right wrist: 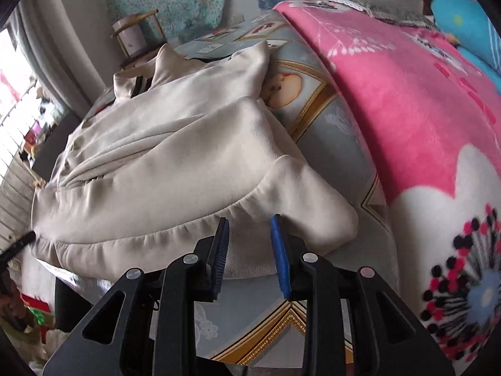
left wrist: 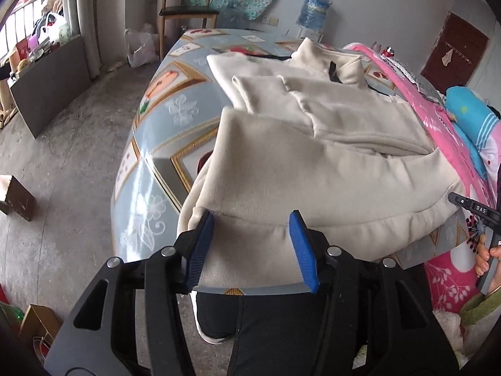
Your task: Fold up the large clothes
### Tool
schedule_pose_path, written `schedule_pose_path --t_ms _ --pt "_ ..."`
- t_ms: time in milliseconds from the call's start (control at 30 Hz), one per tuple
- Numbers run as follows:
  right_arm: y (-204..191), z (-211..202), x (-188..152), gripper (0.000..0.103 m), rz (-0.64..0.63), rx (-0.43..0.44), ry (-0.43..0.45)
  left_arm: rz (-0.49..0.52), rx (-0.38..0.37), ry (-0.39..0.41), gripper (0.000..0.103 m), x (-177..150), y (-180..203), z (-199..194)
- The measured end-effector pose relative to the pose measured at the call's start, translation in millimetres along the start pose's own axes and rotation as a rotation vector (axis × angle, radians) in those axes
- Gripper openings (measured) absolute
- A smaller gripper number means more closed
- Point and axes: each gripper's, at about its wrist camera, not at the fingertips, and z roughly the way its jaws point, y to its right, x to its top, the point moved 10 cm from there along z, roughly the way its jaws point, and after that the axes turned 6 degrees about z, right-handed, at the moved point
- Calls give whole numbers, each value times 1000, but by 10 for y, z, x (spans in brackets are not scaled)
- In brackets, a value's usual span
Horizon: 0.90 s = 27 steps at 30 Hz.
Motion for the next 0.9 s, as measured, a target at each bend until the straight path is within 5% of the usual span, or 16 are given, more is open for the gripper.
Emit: schedule_pose_path --t_ms 33,100,333,667,900 --pt "-56 -65 49 31 9 30 4 9 13 14 50 64 2 -50" --pt "-191 -193 228 52 28 104 10 29 24 40 55 256 17 -146" --pt "-880 -272 1062 66 -55 207 -1 79 20 50 67 1254 144 -119" --pt "-1831 911 2288 68 -214 76 -113 73 -70 -80 72 2701 757 1284" --pt "-1905 1768 2715 68 -178 -32 -254 -32 -28 -182 72 3037 878 2142"
